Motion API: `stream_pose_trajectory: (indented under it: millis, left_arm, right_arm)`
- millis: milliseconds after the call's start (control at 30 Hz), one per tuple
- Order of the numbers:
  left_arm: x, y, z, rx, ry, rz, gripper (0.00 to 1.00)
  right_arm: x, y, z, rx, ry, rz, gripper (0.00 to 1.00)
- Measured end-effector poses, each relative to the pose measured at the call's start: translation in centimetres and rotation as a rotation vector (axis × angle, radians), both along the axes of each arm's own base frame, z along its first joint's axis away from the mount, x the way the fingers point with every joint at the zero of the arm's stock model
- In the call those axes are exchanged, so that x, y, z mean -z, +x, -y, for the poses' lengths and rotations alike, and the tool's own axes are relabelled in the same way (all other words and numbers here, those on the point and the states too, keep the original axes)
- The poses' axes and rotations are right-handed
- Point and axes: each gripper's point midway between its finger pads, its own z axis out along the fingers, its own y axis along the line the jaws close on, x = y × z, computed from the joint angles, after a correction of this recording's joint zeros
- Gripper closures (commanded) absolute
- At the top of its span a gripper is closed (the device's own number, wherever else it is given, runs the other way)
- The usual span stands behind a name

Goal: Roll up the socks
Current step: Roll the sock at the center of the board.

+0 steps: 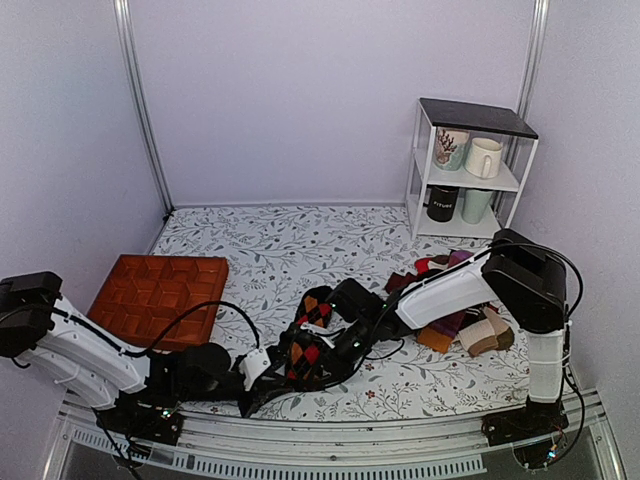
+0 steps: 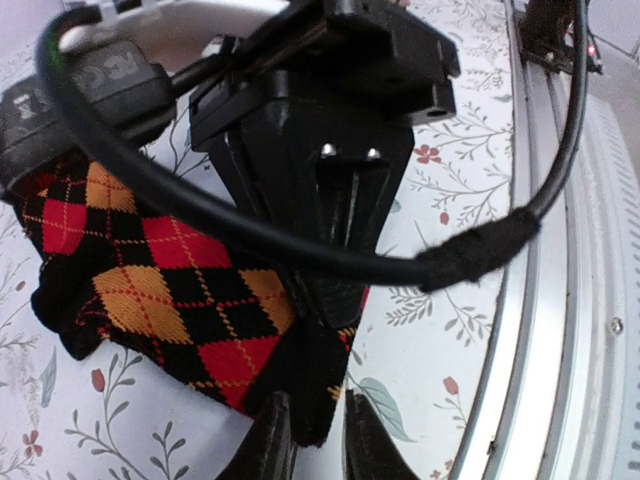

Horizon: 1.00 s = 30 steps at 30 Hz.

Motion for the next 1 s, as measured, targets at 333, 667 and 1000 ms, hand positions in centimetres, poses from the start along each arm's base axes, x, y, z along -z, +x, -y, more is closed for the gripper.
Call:
stream_pose_trajectory:
  millis: [333,667,1000]
  left_arm:
    - [1.6,0.8,0.8,-0.007,0.066,0.068,0.77]
    - [2.3,0.8,1.5,-0.004,0.082,0.096,0.65]
    - [2.4,0.7,1.7,-0.005,0.078,0.108,0.56]
  right_arm:
    - [0.0,0.0,0.0,0.019,-0.018,-0.028,0.98]
    - [0.0,0.0,0.0,0.024,-0.021,-0.033,0.97]
    - [0.1,0.0,0.1,0.025,-0.021,-0.034,0.97]
